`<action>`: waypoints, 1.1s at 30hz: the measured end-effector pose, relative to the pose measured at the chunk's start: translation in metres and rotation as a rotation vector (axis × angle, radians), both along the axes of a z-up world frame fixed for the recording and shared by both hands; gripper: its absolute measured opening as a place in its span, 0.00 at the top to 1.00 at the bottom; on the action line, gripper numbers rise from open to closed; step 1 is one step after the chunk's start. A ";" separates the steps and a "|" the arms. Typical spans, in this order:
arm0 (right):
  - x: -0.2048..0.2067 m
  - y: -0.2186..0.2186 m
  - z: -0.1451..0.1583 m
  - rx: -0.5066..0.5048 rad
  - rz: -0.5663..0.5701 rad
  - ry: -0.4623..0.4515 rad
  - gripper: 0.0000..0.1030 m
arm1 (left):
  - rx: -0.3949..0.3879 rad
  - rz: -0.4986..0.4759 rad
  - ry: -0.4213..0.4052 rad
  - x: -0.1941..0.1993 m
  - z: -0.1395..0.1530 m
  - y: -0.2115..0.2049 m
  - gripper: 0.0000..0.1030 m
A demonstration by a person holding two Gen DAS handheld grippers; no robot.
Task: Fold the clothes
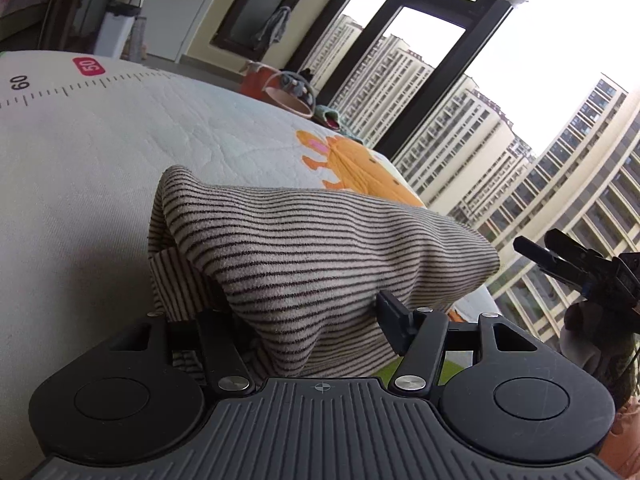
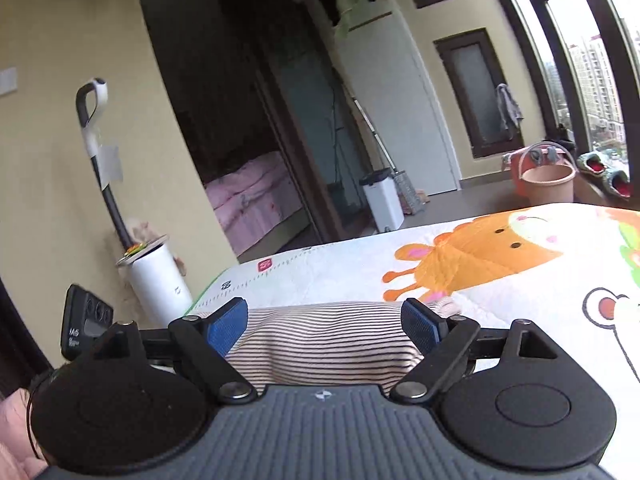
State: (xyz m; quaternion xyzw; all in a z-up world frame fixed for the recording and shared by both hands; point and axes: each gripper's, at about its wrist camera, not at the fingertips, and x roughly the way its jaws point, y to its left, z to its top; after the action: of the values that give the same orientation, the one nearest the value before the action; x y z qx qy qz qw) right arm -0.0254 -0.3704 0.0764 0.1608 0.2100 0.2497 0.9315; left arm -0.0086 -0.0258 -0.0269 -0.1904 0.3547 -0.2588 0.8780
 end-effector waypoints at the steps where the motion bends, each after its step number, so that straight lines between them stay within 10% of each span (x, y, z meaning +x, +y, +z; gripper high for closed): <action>1: 0.004 -0.002 -0.002 -0.005 -0.023 0.011 0.18 | 0.009 -0.008 -0.005 -0.004 0.000 -0.002 0.38; 13: 0.066 0.001 -0.075 -0.041 -0.042 0.232 0.50 | 0.016 -0.061 -0.044 -0.037 0.033 0.012 0.09; 21: 0.056 -0.009 -0.088 0.010 -0.036 0.251 0.41 | 0.015 0.235 0.009 -0.005 0.044 0.053 0.03; 25: 0.050 -0.009 -0.088 0.013 -0.037 0.233 0.39 | 0.046 0.206 0.115 0.020 0.011 0.039 0.03; 33: 0.053 -0.007 -0.064 -0.136 -0.013 0.209 0.14 | 0.066 0.084 0.073 0.018 -0.005 0.027 0.03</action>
State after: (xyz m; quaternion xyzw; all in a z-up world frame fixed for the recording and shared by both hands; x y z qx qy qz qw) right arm 0.0273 -0.3773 0.0120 0.1237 0.3215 0.2109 0.9148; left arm 0.0091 0.0013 -0.0319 -0.1854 0.3866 -0.2029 0.8804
